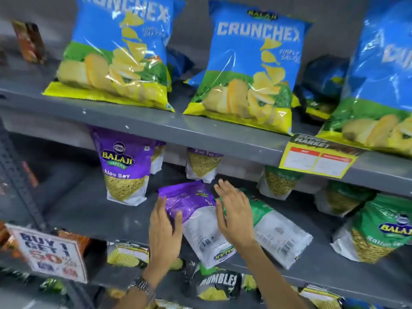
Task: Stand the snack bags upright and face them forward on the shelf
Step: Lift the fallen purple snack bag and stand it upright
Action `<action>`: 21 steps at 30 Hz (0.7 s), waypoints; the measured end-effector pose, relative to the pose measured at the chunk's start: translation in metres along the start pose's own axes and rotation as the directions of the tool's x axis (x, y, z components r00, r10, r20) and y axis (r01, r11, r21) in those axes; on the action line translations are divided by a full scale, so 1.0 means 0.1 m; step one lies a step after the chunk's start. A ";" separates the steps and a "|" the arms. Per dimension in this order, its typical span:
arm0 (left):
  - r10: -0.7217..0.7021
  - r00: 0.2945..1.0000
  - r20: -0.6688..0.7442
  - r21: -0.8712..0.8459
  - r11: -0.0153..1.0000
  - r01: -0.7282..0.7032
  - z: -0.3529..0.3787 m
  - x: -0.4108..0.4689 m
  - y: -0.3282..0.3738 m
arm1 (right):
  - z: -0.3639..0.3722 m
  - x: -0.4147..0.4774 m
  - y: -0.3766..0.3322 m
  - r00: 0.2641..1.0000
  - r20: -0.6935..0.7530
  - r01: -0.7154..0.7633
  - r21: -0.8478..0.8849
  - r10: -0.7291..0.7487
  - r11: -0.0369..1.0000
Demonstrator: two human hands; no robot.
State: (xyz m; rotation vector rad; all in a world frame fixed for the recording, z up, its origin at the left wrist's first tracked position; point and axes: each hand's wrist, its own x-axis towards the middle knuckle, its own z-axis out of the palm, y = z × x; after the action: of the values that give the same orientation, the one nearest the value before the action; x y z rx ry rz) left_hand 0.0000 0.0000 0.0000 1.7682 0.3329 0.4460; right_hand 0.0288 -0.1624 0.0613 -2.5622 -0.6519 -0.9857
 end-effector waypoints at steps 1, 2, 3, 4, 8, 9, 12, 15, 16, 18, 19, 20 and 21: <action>-0.155 0.986 0.063 -0.119 0.980 0.162 0.07 0.05 -0.08 | 0.10 0.01 0.07 0.987 0.107 -0.122 0.020 0.119 0.992; -0.282 0.952 0.118 -0.192 0.934 0.301 0.10 0.11 -0.11 | 0.18 0.04 0.11 0.925 0.273 -0.279 0.020 0.263 0.960; -0.428 0.886 0.179 -0.255 0.850 0.462 0.15 0.16 -0.17 | 0.28 0.05 0.20 0.812 0.429 -0.427 -0.027 0.396 0.904; -0.535 0.806 0.254 -0.283 0.755 0.591 0.17 0.19 -0.15 | 0.36 0.06 0.27 0.663 0.571 -0.539 -0.085 0.484 0.838; -0.587 0.724 0.363 -0.270 0.677 0.684 0.29 0.26 -0.25 | 0.64 0.02 0.49 0.358 0.753 -0.681 -0.194 0.552 0.706; -0.579 0.737 0.347 -0.282 0.685 0.671 0.31 0.26 -0.25 | 0.68 -0.01 0.54 0.327 0.775 -0.738 -0.147 0.541 0.658; -0.566 0.763 0.312 -0.318 0.694 0.646 0.33 0.25 -0.23 | 0.75 -0.11 0.65 0.332 0.789 -0.855 0.020 0.517 0.518; -0.527 0.818 0.229 -0.321 0.753 0.575 0.30 0.23 -0.18 | 0.74 -0.18 0.68 0.401 0.750 -0.881 0.157 0.527 0.446; -0.493 0.847 0.198 -0.303 0.791 0.532 0.28 0.23 -0.16 | 0.72 -0.18 0.67 0.428 0.733 -0.878 0.198 0.529 0.436; -0.396 0.904 0.160 -0.293 0.856 0.426 0.22 0.29 -0.09 | 0.68 -0.16 0.67 0.480 0.701 -0.867 0.288 0.527 0.407; -0.343 0.926 0.155 -0.300 0.877 0.375 0.19 0.34 -0.04 | 0.66 -0.12 0.66 0.499 0.687 -0.862 0.336 0.527 0.379; -0.286 0.946 0.153 -0.305 0.897 0.320 0.17 0.42 0.00 | 0.65 -0.07 0.65 0.518 0.676 -0.854 0.381 0.524 0.353; -0.229 0.961 0.156 -0.306 0.913 0.268 0.15 0.51 0.05 | 0.64 -0.01 0.64 0.537 0.664 -0.843 0.420 0.519 0.335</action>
State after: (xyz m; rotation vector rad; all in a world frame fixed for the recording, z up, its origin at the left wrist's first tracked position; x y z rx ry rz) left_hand 0.0522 0.0090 0.0078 1.3995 0.3735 0.1977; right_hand 0.0965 -0.1882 0.0066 -1.9215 0.0974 0.1731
